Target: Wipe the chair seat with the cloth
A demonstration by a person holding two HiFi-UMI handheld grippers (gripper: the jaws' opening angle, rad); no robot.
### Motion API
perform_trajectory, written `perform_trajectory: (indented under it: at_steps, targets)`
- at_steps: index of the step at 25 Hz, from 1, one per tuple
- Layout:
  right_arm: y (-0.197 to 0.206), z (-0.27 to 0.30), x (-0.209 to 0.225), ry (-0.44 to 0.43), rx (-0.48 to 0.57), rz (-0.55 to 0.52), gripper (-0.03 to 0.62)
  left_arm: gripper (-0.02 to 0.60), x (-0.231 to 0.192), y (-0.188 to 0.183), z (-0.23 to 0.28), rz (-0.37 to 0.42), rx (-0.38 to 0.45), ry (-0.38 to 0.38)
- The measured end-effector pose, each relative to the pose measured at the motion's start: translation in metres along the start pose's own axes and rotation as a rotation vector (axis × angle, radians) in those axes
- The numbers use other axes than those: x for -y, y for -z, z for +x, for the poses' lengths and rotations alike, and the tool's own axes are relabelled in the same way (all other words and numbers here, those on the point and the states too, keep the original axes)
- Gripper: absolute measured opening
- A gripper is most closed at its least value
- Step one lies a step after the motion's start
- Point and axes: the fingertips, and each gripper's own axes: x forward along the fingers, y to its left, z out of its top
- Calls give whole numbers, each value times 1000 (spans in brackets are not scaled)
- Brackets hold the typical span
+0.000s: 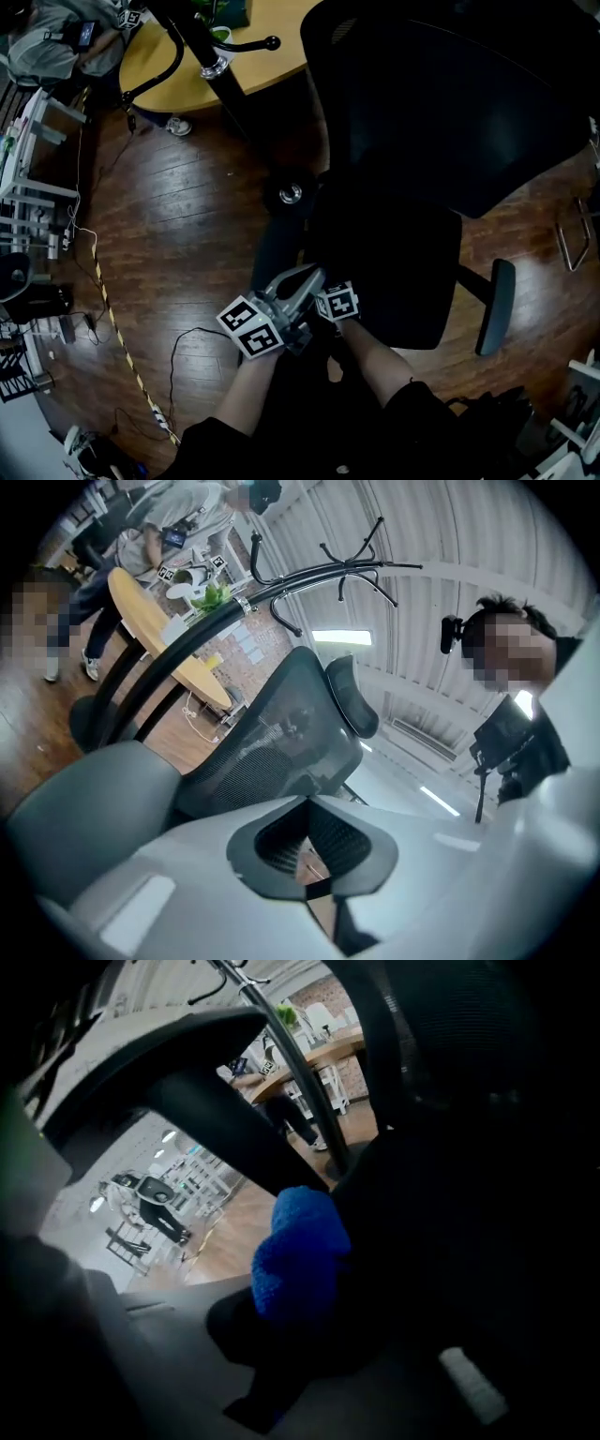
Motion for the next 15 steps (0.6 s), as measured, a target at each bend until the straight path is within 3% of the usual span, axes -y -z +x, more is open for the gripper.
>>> perform_trajectory:
  at_steps: [4, 8, 15]
  targets:
    - [7, 5, 1, 45, 46, -74, 35, -9, -8, -4, -11, 1, 13, -13]
    - [17, -7, 15, 74, 41, -65, 35, -9, -6, -2, -5, 6, -9, 11]
    - [67, -83, 123, 266, 76, 132, 35, -9, 10, 11, 33, 12, -98, 114]
